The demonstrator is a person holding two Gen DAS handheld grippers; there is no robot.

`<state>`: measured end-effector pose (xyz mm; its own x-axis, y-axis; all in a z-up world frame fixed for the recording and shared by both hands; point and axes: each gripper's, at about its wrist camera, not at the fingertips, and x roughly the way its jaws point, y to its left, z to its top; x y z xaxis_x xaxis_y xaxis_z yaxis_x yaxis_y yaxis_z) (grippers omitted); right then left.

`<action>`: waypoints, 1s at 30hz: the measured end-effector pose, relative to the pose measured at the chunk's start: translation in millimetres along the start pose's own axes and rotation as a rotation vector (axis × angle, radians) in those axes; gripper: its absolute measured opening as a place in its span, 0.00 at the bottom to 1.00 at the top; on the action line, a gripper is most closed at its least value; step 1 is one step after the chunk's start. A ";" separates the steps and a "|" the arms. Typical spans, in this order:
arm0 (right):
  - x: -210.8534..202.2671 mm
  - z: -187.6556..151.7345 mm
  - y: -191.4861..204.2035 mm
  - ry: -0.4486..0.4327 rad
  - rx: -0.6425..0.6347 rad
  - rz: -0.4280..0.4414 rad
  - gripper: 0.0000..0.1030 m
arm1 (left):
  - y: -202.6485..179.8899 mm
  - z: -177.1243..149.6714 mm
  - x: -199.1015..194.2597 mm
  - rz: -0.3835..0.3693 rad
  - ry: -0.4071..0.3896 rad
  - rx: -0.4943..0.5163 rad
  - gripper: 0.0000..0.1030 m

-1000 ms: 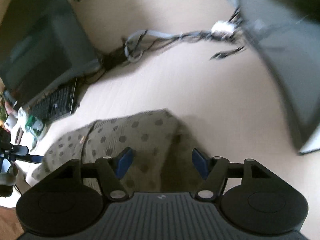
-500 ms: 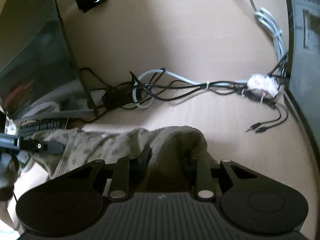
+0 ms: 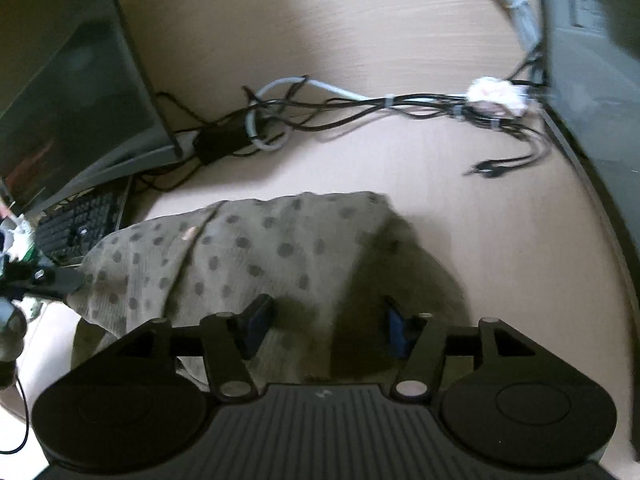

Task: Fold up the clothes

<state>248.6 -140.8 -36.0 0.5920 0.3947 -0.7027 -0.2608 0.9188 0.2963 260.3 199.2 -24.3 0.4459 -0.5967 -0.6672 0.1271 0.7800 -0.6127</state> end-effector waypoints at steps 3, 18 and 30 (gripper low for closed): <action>7.8 1.0 8.2 -0.020 -0.024 -0.040 0.24 | -12.1 0.0 14.1 0.120 0.007 0.035 0.32; -81.8 -73.7 -8.6 0.172 -0.113 -0.064 0.34 | -40.7 -122.4 -42.2 0.026 0.226 0.173 0.33; -46.8 -21.8 -44.9 0.070 0.242 0.078 0.68 | 17.4 -70.8 -32.7 -0.155 0.087 -0.118 0.85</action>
<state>216.0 -200.7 -30.5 0.5206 0.4707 -0.7123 -0.1085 0.8640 0.4917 185.2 219.0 -43.2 0.3500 -0.7259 -0.5922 0.0810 0.6532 -0.7528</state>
